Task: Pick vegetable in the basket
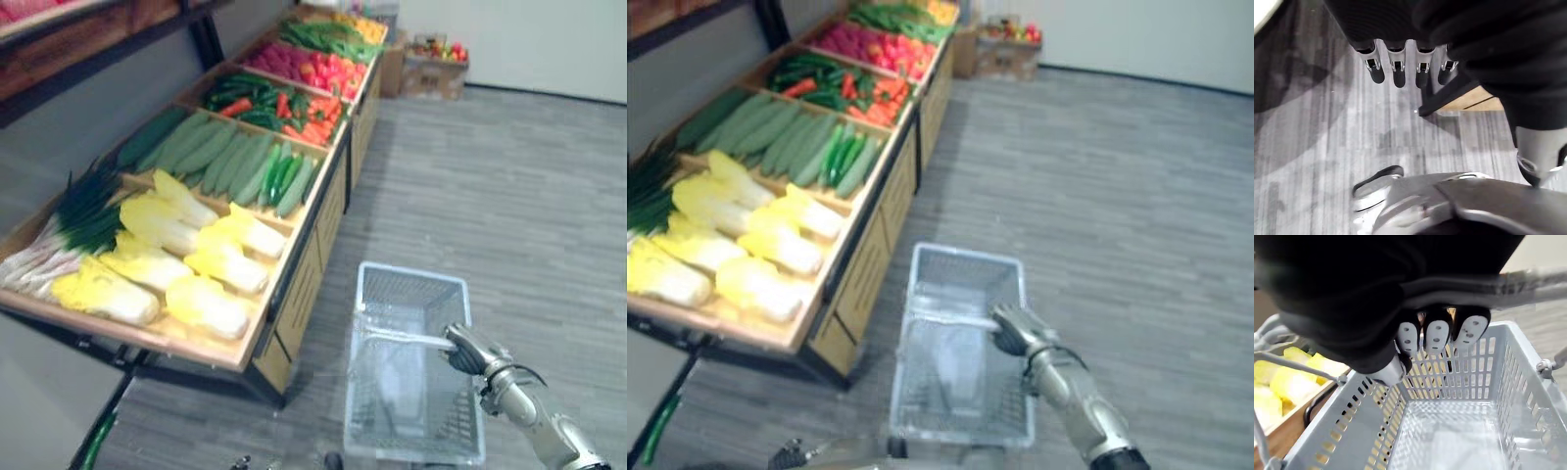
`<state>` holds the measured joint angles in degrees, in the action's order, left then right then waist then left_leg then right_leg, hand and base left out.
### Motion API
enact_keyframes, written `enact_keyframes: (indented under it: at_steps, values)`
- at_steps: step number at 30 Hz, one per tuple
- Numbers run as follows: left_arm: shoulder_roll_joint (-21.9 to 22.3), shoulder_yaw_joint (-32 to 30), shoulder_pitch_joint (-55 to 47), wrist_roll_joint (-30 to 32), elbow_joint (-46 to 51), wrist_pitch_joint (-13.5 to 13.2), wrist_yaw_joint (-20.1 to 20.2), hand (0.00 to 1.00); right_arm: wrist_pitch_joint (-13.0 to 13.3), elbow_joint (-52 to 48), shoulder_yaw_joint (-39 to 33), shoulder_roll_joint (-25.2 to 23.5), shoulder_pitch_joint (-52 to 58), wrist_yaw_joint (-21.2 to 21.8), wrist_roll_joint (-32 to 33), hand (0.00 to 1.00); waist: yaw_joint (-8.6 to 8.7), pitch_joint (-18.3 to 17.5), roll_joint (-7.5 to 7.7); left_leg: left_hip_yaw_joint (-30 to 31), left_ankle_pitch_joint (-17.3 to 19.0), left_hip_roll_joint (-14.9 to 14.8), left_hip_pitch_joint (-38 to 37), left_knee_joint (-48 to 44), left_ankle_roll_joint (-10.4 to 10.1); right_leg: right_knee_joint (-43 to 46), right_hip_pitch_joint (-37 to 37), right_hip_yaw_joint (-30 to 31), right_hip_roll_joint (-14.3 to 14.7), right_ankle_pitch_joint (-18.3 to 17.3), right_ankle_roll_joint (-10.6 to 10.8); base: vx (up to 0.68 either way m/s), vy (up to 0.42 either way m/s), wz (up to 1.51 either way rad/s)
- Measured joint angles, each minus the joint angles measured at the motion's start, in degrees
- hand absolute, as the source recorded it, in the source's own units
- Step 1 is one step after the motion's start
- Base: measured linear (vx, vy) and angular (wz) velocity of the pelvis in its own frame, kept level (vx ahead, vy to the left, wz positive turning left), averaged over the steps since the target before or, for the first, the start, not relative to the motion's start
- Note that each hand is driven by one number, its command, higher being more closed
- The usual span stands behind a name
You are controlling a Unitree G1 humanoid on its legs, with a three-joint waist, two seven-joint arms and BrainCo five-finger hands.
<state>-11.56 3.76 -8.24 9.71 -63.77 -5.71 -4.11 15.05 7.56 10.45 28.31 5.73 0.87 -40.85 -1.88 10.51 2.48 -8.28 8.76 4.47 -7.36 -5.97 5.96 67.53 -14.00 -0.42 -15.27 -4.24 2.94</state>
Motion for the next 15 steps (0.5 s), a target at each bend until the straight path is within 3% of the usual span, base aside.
enact_keyframes:
  at_steps: [1, 2, 4, 6, 7, 9, 10, 11, 12, 14, 15]
  values:
    - [-0.17, 0.54, 0.48, -0.38, -0.12, 0.04, 0.06, 0.00, -0.12, -0.22, -0.21, -0.05, 0.10, -0.49, -0.01, 1.00, 0.36, -0.11, -0.02, 1.81, 0.23, -0.09, -2.39, 1.54, -0.10, -4.40, -2.71, -2.83, 0.37, -3.13, -0.33, 0.34, -0.013, 0.63]
    - [-0.10, 0.51, 0.94, -0.54, -0.19, 0.04, 0.06, 0.00, -0.12, -0.38, -0.41, -0.03, 0.11, -0.48, -0.10, 1.00, 0.47, -0.13, 0.00, 2.72, 0.42, -0.15, -3.09, 2.00, -0.30, -7.80, -4.01, -3.98, 0.49, -3.99, -0.38, 0.50, -0.082, 0.85]
    - [0.17, 0.45, 2.53, -0.62, 0.03, -0.05, 0.10, 0.00, -0.37, 0.14, -0.87, -0.07, 0.08, -0.47, -0.23, 1.00, 1.37, 0.07, -0.38, 5.57, 0.88, -1.54, -4.35, 1.90, -0.59, -24.75, -6.03, -5.86, 2.14, -4.23, -0.66, 0.48, -0.139, 1.01]
    - [0.19, 0.48, 2.69, -0.60, 0.11, -0.37, 0.34, 0.00, -0.73, 0.13, -1.22, -0.02, 0.11, -0.46, -0.26, 1.00, 2.01, 0.11, -0.98, 7.61, 1.88, -3.54, -5.33, 1.59, -2.26, -38.91, -5.62, -3.48, 4.18, -2.74, 0.90, 0.41, -0.189, 0.96]
    - [0.26, 0.38, 2.67, -0.62, 0.10, -0.38, 0.53, 0.00, -0.74, 0.13, -1.28, -0.02, 0.13, -0.46, -0.25, 1.00, 1.82, 0.23, -0.73, 8.63, 2.99, -4.19, -5.93, 0.89, -3.49, -45.98, -5.80, -0.19, 4.43, -1.19, 2.10, 0.46, -0.290, 0.62]
    - [0.08, 0.30, 2.16, -0.57, 0.06, -0.41, 0.58, 0.00, -0.54, 0.05, -1.21, -0.04, 0.12, -0.37, -0.30, 1.00, 1.37, -0.23, 0.60, 10.49, 6.12, -4.99, -6.66, -1.18, -5.59, -54.00, -5.57, 4.25, 3.28, 2.05, 2.54, 0.54, -0.405, 0.70]
    - [-0.22, -0.08, 1.60, -0.53, -0.33, -0.37, 0.52, 0.00, -0.52, 0.09, -1.09, 0.01, 0.08, -0.32, -0.37, 1.00, 0.93, -0.13, 0.68, 11.35, 8.73, -5.75, -8.07, -2.35, -7.59, -55.44, -4.66, 4.24, 2.59, 7.81, 4.70, 0.48, -0.416, 0.56]
    - [1.19, -0.94, 1.85, -0.53, -1.54, -0.30, 0.50, 0.00, -0.76, 0.46, -1.66, 0.27, 0.08, -0.27, -0.69, 1.00, 0.21, 0.24, -0.91, 12.30, 9.57, -7.42, -8.16, -3.36, -8.52, -52.20, -5.05, 2.81, 4.00, 7.52, 5.06, 0.54, -0.481, 0.37]
    - [1.71, -1.22, 1.98, -0.47, -1.74, -0.41, 0.51, 0.00, -0.99, 0.38, -2.13, 0.22, -0.21, -0.24, -1.16, 1.00, 0.20, -0.02, -1.86, 12.79, 8.66, -8.28, -7.67, -4.20, -8.80, -50.51, -5.19, 2.10, 4.40, 6.11, 4.51, 0.33, -0.295, 0.40]
    - [2.45, -2.21, 1.78, -0.45, -1.93, -0.51, 0.67, 0.00, -1.91, 0.32, -3.65, 0.54, -0.41, 0.10, -1.63, 1.00, 0.44, -0.21, -2.39, 15.34, 3.32, -9.39, -7.65, -5.90, -9.62, -42.38, -5.82, -0.72, 3.48, 0.08, 3.17, 0.45, -0.395, 0.56]
    - [2.73, -2.78, 1.51, -0.46, -1.97, -0.54, 0.60, 0.00, -1.92, 0.32, -3.64, 0.91, -0.33, 0.24, -1.59, 1.00, 0.35, -0.41, -2.59, 15.55, 2.56, -9.92, -7.36, -6.70, -9.83, -41.48, -5.62, -1.48, 3.60, -1.17, 2.71, 0.46, -0.402, 0.48]
